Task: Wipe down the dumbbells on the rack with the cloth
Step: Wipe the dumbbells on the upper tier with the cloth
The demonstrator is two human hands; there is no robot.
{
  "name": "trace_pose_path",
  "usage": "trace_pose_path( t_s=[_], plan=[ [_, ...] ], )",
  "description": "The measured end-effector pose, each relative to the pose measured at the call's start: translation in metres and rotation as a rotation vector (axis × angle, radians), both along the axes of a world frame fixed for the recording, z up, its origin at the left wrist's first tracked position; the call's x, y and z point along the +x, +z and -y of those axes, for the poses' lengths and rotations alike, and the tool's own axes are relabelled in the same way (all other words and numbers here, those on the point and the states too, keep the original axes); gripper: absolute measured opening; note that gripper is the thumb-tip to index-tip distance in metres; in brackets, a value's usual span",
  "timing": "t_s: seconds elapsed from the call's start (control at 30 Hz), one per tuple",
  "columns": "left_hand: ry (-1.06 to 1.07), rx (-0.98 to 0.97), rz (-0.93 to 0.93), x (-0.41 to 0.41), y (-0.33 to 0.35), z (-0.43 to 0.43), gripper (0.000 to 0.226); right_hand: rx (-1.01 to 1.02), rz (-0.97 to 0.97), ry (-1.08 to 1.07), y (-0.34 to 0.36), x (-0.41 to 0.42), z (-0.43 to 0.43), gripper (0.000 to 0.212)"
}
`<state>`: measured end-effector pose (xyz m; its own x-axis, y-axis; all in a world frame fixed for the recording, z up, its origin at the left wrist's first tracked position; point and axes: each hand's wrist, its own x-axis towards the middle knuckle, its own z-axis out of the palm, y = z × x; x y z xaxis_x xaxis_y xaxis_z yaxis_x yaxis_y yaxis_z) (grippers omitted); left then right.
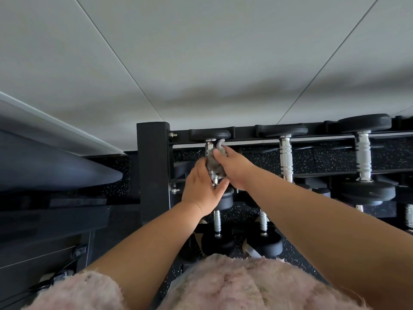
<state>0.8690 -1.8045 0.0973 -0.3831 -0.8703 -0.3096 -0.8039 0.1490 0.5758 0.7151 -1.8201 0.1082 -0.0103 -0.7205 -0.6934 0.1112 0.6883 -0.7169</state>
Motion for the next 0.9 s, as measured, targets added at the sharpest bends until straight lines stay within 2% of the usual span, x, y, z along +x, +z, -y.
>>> trace_pose_path(
  t_s=[0.07, 0.17, 0.3, 0.4, 0.5, 0.6, 0.73, 0.9],
  plan=[
    [0.0, 0.032, -0.006, 0.001, 0.0, 0.001, 0.088, 0.033, -0.052, 0.09, -0.005, -0.005, -0.011, 0.046],
    [-0.009, 0.063, -0.016, 0.003, 0.0, 0.002, 0.087, 0.055, -0.029, 0.17, -0.005, -0.015, -0.027, 0.033],
    [-0.019, 0.063, 0.014, -0.001, 0.002, 0.0, 0.091, 0.035, -0.15, 0.065, -0.002, -0.011, -0.04, 0.032],
    [-0.041, 0.058, 0.044, -0.002, 0.003, 0.0, 0.097, 0.067, -0.335, -0.027, 0.007, -0.002, -0.047, 0.029],
    [-0.118, 0.011, 0.165, -0.003, 0.001, 0.0, 0.102, -0.018, -0.559, 0.044, 0.023, -0.002, -0.062, 0.027],
    [-0.262, -0.123, 0.31, -0.006, 0.005, 0.0, 0.095, -0.085, -0.765, 0.081, 0.038, -0.011, -0.076, 0.025],
    [-0.422, -0.17, 0.332, -0.013, 0.013, -0.005, 0.076, -0.153, -1.065, 0.068, 0.056, -0.037, -0.094, 0.033],
    [-0.528, -0.145, 0.384, -0.029, 0.015, -0.019, 0.069, -0.161, -1.171, -0.078, 0.061, -0.083, -0.128, 0.029]
  ],
)
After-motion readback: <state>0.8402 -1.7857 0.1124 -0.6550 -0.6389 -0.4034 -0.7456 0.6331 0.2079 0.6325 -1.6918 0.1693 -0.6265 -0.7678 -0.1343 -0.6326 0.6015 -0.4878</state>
